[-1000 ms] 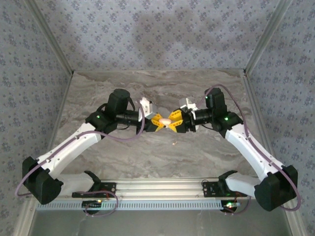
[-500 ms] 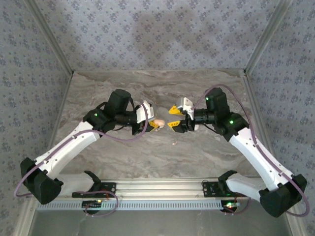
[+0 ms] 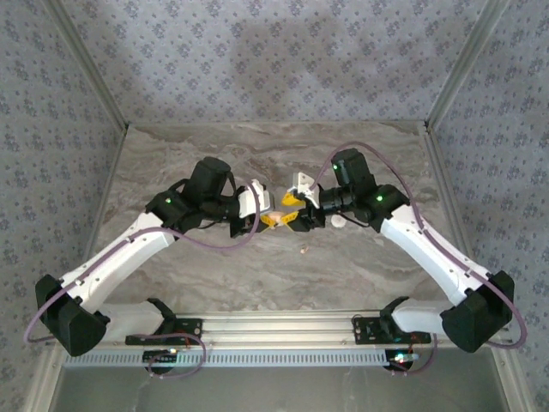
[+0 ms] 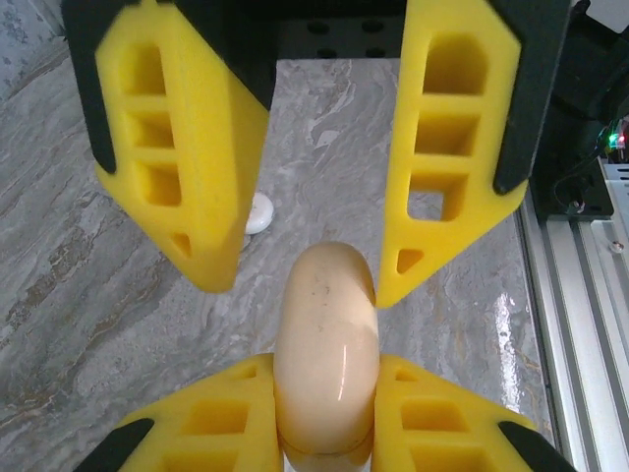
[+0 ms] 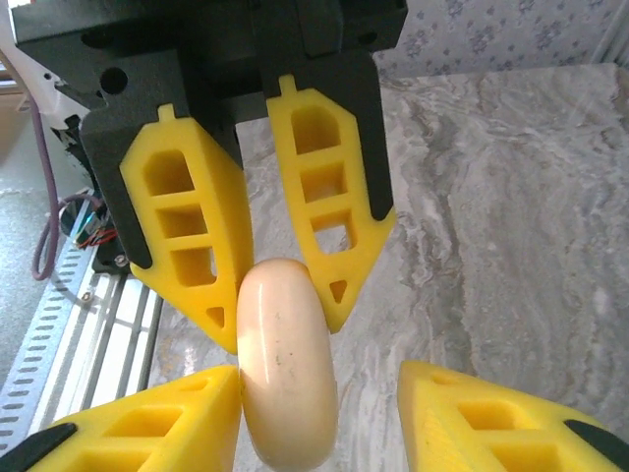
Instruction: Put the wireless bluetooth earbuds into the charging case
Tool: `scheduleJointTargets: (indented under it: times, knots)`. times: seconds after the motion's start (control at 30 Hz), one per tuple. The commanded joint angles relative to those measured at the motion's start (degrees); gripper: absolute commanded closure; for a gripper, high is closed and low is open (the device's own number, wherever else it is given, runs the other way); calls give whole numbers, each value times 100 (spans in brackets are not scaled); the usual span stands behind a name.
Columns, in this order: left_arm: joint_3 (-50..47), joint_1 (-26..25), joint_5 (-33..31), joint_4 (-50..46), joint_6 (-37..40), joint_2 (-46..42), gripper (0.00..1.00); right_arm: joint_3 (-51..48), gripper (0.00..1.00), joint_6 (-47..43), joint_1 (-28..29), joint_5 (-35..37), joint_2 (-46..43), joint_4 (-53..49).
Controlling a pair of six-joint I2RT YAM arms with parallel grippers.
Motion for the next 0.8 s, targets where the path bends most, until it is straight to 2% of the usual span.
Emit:
scheduleJointTargets:
  times: [0.0,0.1,0.23,0.3,0.37,0.43,0.6,0.77]
  knots:
    - [188,-49,45,37,69,-41,89,184,53,-114,42,-295,87,-194]
    - [206,-59,44,59,63,-41,89,183,58,-128,45,-355,117,-218]
    - [215,-61,45,85,59,-41,89,186,76,-173,51,-444,118,-256]
    - [172,-61,0,175,-22,-50,81,185,83,-248,39,-516,116,-345]
    - [52,-32,-93,404,-246,-99,63,190,85,-554,-13,-643,43,-598]
    - [-169,43,-19,734,-435,-225,53,165,85,-568,-178,-801,-87,-487]
    - [-723,173,263,1432,-545,-605,47,-130,85,-502,-527,-1261,-420,-44]
    - [-733,166,502,1367,-527,-546,46,-107,85,-476,-535,-1431,-423,42]
